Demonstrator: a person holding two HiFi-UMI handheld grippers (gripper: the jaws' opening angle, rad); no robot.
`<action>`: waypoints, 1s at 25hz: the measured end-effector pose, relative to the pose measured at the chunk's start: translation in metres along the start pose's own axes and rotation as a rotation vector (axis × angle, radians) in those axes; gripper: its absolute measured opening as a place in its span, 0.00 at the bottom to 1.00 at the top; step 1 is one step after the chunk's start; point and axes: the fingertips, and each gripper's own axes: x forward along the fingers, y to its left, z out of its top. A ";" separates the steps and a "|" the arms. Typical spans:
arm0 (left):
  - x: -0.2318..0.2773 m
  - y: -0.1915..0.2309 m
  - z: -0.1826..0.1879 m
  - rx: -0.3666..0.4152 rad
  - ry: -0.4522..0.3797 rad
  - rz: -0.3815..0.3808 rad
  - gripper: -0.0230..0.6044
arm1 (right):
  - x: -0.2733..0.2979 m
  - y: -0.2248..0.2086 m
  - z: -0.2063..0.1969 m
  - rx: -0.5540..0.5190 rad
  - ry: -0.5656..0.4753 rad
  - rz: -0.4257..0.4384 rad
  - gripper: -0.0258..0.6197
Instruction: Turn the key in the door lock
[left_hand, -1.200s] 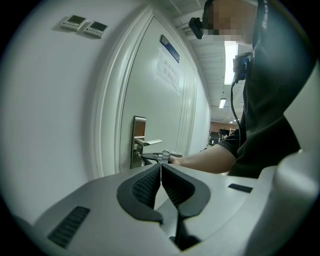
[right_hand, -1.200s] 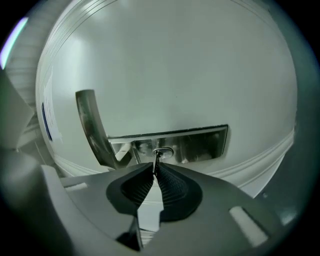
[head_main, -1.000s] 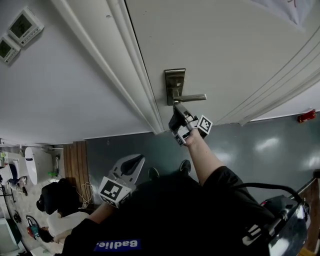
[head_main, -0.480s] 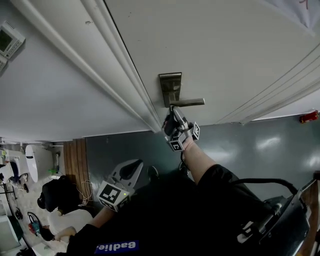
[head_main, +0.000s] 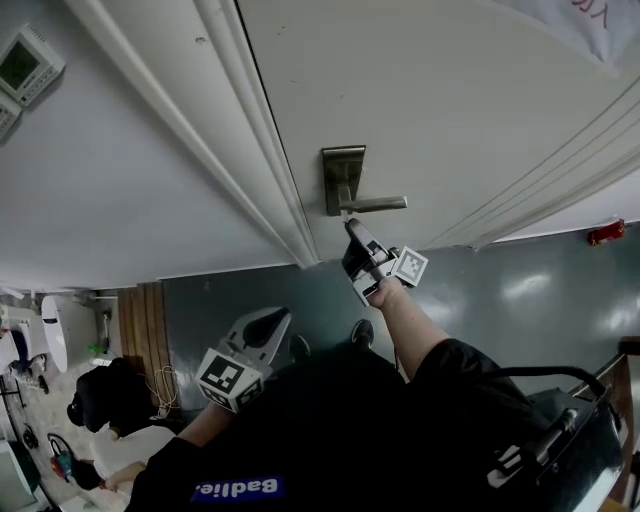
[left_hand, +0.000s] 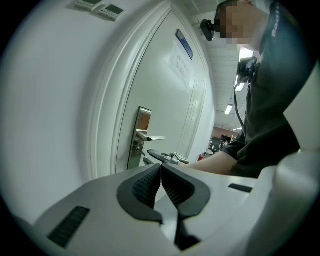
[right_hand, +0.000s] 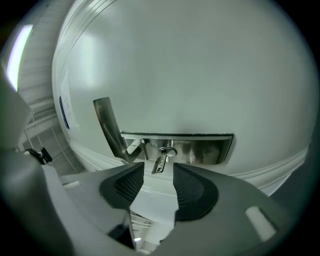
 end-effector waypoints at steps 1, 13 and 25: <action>0.000 -0.001 0.001 0.005 -0.004 -0.013 0.06 | -0.004 0.000 0.001 -0.049 0.008 -0.036 0.28; -0.024 -0.003 0.011 0.047 -0.058 -0.120 0.06 | -0.003 0.005 -0.021 -0.758 0.221 -0.494 0.27; -0.055 0.004 0.007 0.053 -0.086 -0.207 0.06 | -0.005 0.021 -0.042 -1.112 0.253 -0.718 0.27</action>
